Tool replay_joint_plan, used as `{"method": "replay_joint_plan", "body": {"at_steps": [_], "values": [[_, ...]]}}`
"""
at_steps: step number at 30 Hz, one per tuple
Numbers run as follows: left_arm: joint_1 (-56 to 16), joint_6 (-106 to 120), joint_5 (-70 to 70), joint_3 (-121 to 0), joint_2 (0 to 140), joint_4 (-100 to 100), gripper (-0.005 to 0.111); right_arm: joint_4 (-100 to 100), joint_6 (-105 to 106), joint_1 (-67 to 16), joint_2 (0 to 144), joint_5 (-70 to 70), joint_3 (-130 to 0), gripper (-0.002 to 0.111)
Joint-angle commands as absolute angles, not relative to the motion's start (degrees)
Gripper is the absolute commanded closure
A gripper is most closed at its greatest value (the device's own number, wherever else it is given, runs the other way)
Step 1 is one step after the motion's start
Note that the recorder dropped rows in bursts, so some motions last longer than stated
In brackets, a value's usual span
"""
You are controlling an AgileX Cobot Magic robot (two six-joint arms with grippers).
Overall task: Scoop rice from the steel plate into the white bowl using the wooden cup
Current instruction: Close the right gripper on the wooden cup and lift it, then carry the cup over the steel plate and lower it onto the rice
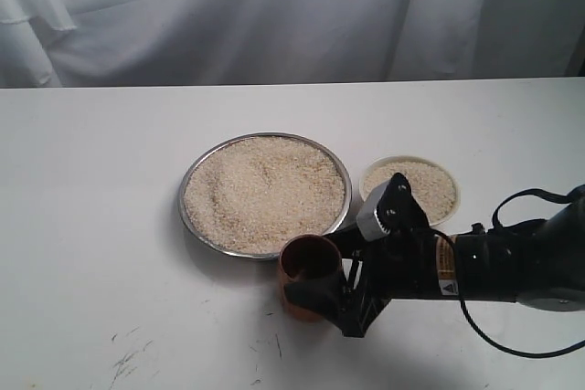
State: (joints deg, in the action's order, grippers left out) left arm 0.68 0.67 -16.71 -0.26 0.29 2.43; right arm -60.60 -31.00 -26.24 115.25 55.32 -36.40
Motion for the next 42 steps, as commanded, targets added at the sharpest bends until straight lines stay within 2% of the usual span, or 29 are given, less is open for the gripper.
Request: {"method": "replay_joint_plan", "body": {"at_steps": [1, 2, 4, 8, 15, 24, 34, 42], "values": [[0.6, 0.49, -16.34, 0.0, 0.0, 2.48, 0.107, -60.09, -31.24, -26.36, 115.28, 54.65, -36.51, 0.063], [0.6, 0.49, -16.34, 0.0, 0.0, 2.48, 0.107, -60.28, -31.24, -26.36, 115.28, 54.65, -36.51, 0.07], [0.6, 0.49, -16.34, 0.0, 0.0, 2.48, 0.107, -61.37, -31.51, -26.36, 115.28, 54.65, -36.51, 0.09], [0.6, 0.49, -16.34, 0.0, 0.0, 2.48, 0.107, -65.0, -31.63, -26.36, 113.01, 54.65, -36.51, 0.108], [0.6, 0.49, -16.34, 0.0, 0.0, 2.48, 0.107, -64.0, -34.29, -26.36, 104.36, 46.85, -36.51, 0.108], [0.6, 0.49, -16.34, 0.0, 0.0, 2.48, 0.107, -63.22, -41.03, -26.36, 101.97, 42.6, -41.56, 0.108], [0.6, 0.49, -16.34, 0.0, 0.0, 2.48, 0.107, -77.25, -54.68, -26.36, 101.97, 33.11, -54.13, 0.108], [0.6, 0.49, -16.34, 0.0, 0.0, 2.48, 0.107, -85.5, -56.98, -26.36, 101.97, 29.81, -58.49, 0.108]]}}
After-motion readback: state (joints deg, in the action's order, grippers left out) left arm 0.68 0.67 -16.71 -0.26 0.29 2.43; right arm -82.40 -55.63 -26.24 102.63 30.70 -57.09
